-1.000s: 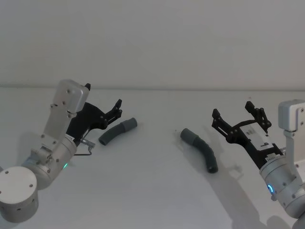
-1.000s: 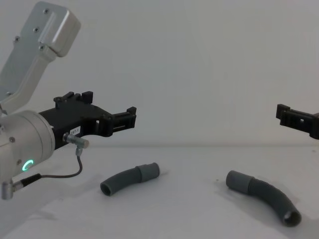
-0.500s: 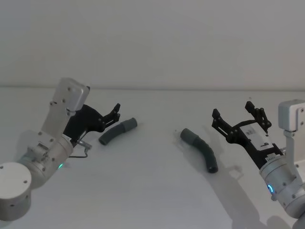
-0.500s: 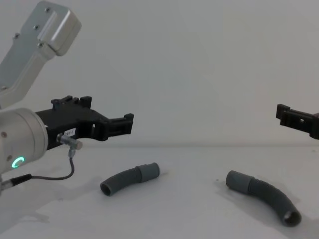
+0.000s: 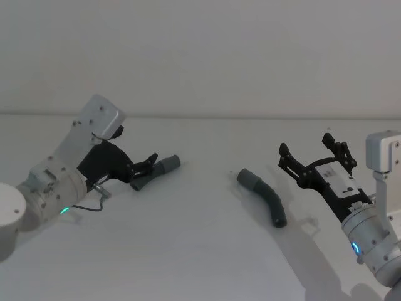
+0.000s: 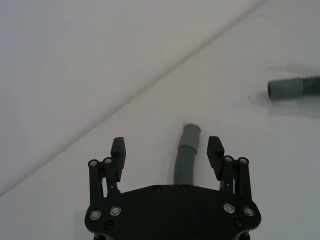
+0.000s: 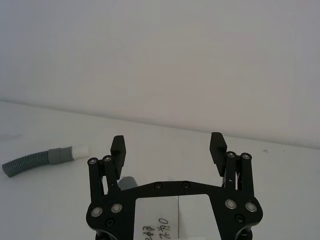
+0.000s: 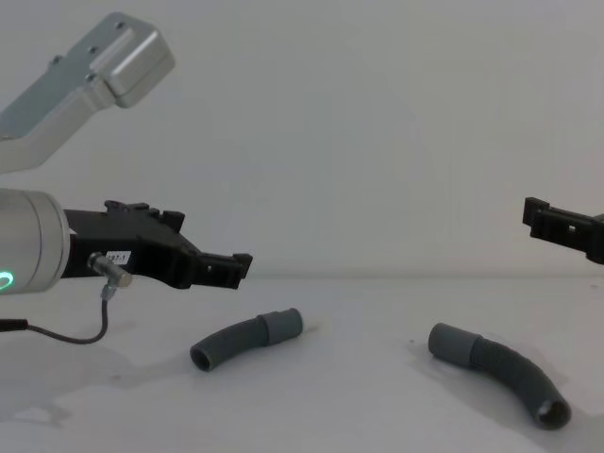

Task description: Use both hands to pick up one end of the pipe from the table, align the ends, and insert them.

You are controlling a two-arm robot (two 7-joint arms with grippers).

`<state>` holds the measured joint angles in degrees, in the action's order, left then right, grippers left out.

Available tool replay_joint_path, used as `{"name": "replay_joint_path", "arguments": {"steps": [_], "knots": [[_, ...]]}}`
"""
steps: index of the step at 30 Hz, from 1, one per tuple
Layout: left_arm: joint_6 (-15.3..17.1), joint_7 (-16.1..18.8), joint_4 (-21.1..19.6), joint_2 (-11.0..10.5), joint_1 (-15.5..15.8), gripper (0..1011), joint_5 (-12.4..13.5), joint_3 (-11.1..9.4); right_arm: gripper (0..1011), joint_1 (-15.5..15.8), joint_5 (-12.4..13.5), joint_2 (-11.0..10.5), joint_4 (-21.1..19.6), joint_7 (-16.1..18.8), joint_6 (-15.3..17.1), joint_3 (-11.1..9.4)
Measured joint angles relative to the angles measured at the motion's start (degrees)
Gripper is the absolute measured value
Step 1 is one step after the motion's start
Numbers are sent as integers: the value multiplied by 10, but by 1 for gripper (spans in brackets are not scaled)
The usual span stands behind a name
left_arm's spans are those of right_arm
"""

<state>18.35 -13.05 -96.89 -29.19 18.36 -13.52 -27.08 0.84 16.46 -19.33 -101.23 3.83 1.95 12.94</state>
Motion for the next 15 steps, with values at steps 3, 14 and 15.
{"name": "replay_joint_path", "arguments": {"steps": [3, 14, 15], "knots": [[13, -22, 8, -6, 15, 1001, -1, -6, 1000, 0, 0, 0, 0, 0, 0, 0], [56, -117, 60, -14, 89, 1001, -2, -36, 1000, 0, 0, 0, 0, 0, 0, 0], [60, -127, 68, -13, 99, 1001, -1, -41, 1000, 0, 0, 0, 0, 0, 0, 0]]}}
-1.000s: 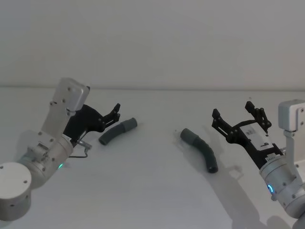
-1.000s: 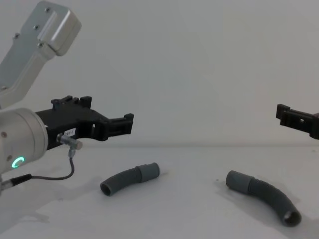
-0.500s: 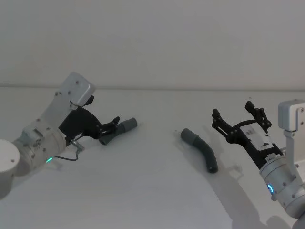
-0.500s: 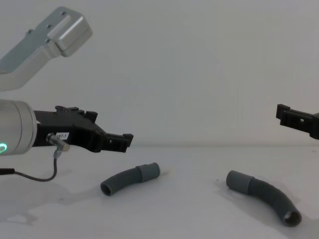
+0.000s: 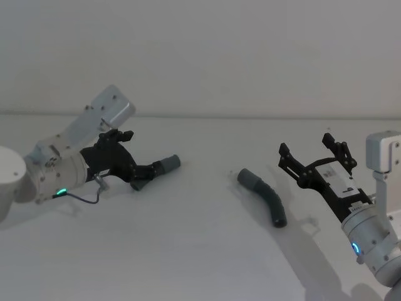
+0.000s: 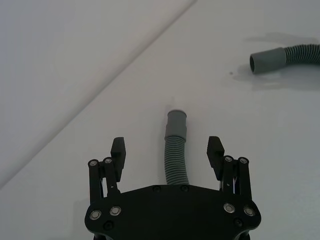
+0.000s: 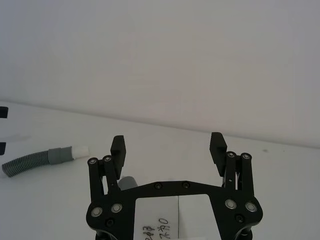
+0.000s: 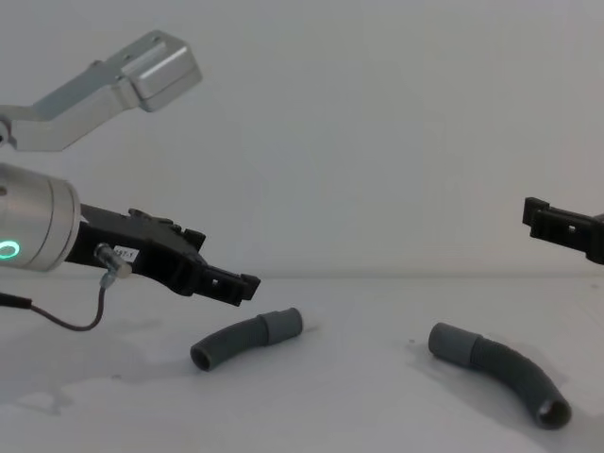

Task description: Use both hands to pick up one end of the pipe from the table, align the ends, and insert them.

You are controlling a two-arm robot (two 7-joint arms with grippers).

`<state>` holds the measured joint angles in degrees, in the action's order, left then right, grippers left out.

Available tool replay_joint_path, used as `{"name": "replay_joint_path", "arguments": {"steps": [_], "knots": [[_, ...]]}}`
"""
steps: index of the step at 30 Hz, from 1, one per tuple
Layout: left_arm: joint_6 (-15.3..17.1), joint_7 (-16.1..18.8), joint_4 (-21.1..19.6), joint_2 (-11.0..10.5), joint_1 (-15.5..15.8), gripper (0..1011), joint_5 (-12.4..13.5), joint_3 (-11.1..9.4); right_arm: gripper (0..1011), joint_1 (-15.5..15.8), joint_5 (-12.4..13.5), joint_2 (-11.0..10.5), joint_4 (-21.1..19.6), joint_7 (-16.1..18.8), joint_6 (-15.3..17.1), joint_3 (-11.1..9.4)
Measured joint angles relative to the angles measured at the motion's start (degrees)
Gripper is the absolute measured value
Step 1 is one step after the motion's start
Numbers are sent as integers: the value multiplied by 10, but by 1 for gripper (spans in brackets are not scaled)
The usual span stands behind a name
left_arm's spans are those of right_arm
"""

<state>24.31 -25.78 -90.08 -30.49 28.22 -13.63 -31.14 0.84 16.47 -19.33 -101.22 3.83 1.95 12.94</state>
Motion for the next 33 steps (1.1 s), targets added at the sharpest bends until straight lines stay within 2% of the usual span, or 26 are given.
{"name": "replay_joint_path", "arguments": {"steps": [7, 15, 33], "knots": [[7, -26, 32, 9, 29, 1001, 5, -13, 1000, 0, 0, 0, 0, 0, 0, 0], [7, -48, 76, 31, 58, 1001, 15, -27, 999, 0, 0, 0, 0, 0, 0, 0], [1, -66, 160, 75, 94, 1001, 28, -44, 999, 0, 0, 0, 0, 0, 0, 0]]}}
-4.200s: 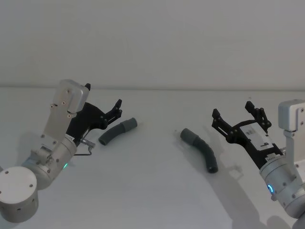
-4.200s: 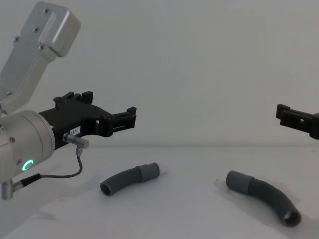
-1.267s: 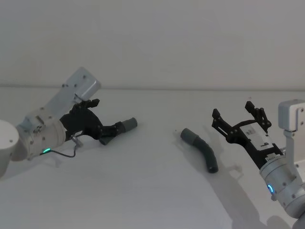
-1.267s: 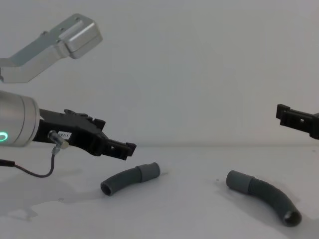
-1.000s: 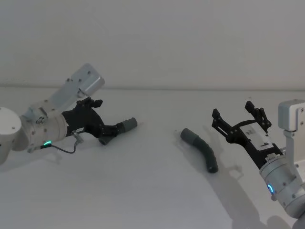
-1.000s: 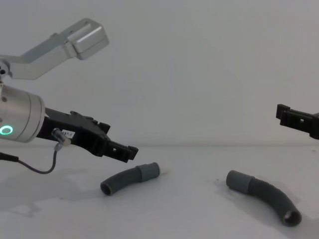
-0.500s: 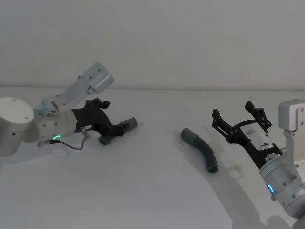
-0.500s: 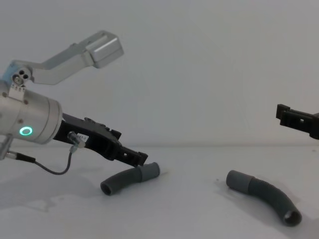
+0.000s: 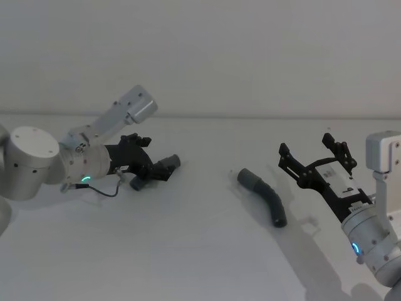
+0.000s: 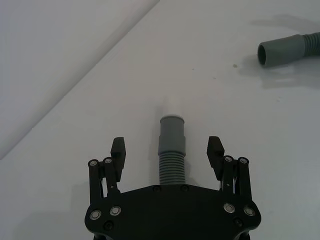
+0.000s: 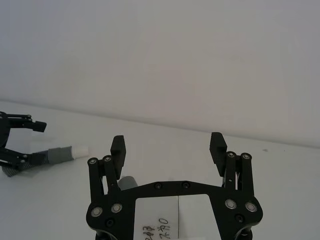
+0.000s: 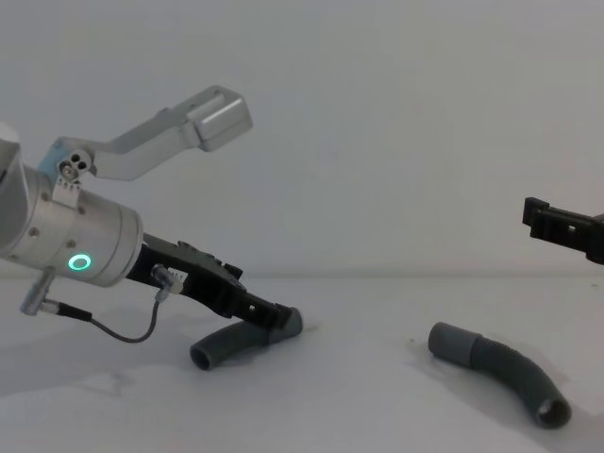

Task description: Use both hands to pick up one end of the pipe from the table, align the ends, and insert them.

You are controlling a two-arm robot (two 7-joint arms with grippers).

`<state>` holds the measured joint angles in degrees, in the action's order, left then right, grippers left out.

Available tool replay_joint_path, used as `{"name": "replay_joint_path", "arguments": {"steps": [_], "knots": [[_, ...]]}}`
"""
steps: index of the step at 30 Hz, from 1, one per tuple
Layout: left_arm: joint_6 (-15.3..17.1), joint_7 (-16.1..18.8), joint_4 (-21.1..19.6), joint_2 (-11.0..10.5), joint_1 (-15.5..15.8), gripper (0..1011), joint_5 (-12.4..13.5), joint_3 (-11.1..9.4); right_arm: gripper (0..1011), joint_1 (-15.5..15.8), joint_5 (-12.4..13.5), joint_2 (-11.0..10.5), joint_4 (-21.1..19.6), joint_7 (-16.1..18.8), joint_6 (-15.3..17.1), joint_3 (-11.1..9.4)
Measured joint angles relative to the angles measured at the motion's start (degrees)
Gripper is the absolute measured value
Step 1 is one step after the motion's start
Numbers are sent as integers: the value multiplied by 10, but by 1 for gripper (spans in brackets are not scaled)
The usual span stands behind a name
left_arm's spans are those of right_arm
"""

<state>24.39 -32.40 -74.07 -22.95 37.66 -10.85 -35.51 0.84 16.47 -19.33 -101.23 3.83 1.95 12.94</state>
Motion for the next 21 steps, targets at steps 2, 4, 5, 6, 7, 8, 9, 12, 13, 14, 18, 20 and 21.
{"name": "replay_joint_path", "arguments": {"steps": [2, 4, 5, 6, 7, 8, 9, 12, 13, 14, 18, 20, 21], "knots": [[-1, -2, 10, 5, 4, 1001, 2, -2, 1000, 0, 0, 0, 0, 0, 0, 0], [-2, -3, 20, 10, 9, 1001, 4, -3, 999, 0, 0, 0, 0, 0, 0, 0], [-3, -4, 22, 12, 10, 1001, 4, -4, 1000, 0, 0, 0, 0, 0, 0, 0], [-3, -4, 25, 13, 11, 1001, 5, -4, 1000, 0, 0, 0, 0, 0, 0, 0], [-3, -5, 29, 15, 13, 1001, 5, -4, 1000, 0, 0, 0, 0, 0, 0, 0], [-4, -6, 34, 18, 15, 1001, 6, -5, 1000, 0, 0, 0, 0, 0, 0, 0], [-4, -7, 40, 21, 17, 1001, 7, -6, 1000, 0, 0, 0, 0, 0, 0, 0], [-4, -8, 48, 26, 20, 1001, 9, -6, 1000, 0, 0, 0, 0, 0, 0, 0], [-5, -8, 50, 27, 21, 1001, 9, -7, 1000, 0, 0, 0, 0, 0, 0, 0], [-5, -8, 55, 29, 22, 1001, 10, -7, 1000, 0, 0, 0, 0, 0, 0, 0], [-5, -10, 65, 35, 25, 1001, 12, -8, 1000, 0, 0, 0, 0, 0, 0, 0], [-5, -11, 69, 37, 26, 1001, 13, -8, 1000, 0, 0, 0, 0, 0, 0, 0], [-4, -11, 72, 38, 26, 1001, 13, -8, 999, 0, 0, 0, 0, 0, 0, 0]]}}
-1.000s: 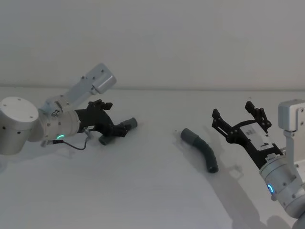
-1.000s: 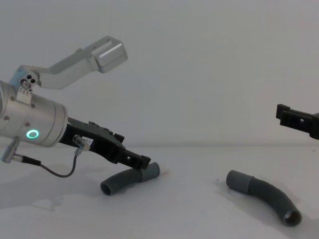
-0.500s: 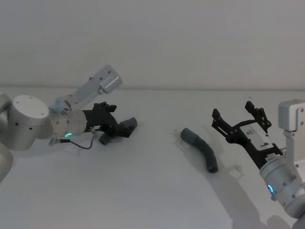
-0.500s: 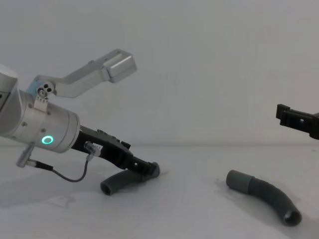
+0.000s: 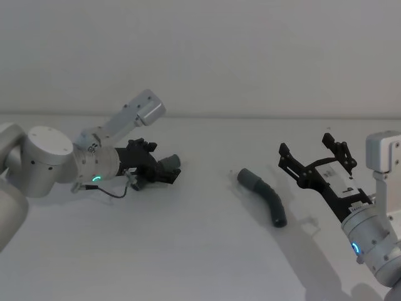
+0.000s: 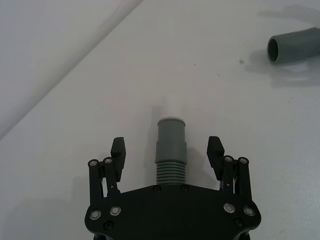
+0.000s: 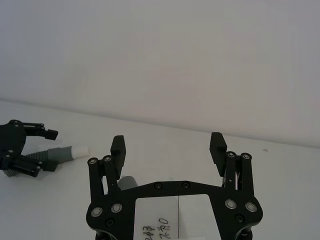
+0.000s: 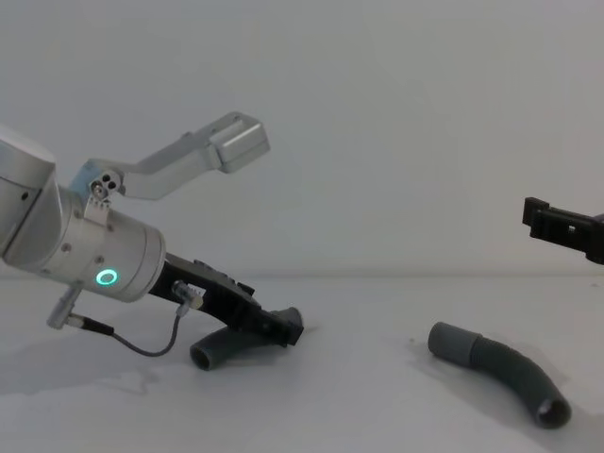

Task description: Use both hands to pick up one end of the pipe from the table, align the ends, and insert them.

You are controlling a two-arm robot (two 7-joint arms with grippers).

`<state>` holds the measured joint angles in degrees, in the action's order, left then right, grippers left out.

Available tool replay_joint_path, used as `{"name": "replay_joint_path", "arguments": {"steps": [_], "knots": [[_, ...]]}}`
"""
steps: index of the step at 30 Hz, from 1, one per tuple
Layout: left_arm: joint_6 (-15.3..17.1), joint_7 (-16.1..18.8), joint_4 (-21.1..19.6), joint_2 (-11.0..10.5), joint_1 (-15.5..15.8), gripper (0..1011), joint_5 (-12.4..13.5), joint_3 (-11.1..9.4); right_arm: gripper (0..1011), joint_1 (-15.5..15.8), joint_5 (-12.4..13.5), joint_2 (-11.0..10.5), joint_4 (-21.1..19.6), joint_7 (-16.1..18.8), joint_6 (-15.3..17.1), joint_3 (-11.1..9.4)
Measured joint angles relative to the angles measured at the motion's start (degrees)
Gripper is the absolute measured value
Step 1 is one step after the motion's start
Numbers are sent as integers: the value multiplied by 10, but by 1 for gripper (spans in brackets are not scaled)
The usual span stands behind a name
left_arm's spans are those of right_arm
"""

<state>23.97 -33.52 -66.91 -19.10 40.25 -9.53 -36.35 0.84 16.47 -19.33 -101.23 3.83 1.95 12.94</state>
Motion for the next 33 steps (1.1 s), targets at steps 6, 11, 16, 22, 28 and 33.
{"name": "replay_joint_path", "arguments": {"steps": [6, 11, 16, 22, 28, 33], "knots": [[4, -2, 9, 5, 1, 1001, 2, 0, 1000, 0, 0, 0, 0, 0, 0, 0], [8, -2, 17, 10, 1, 1001, 4, 2, 1000, 0, 0, 0, 0, 0, 0, 0], [9, -1, 22, 14, 2, 1001, 6, 4, 1000, 0, 0, 0, 0, 0, 0, 0], [11, 0, 26, 18, 2, 957, 7, 5, 999, 0, 0, 0, 0, 0, 0, 0], [12, 2, 29, 20, 2, 899, 8, 6, 1000, 0, 0, 0, 0, 0, 0, 0], [13, 3, 30, 21, 2, 871, 8, 6, 1000, 0, 0, 0, 0, 0, 0, 0]]}}
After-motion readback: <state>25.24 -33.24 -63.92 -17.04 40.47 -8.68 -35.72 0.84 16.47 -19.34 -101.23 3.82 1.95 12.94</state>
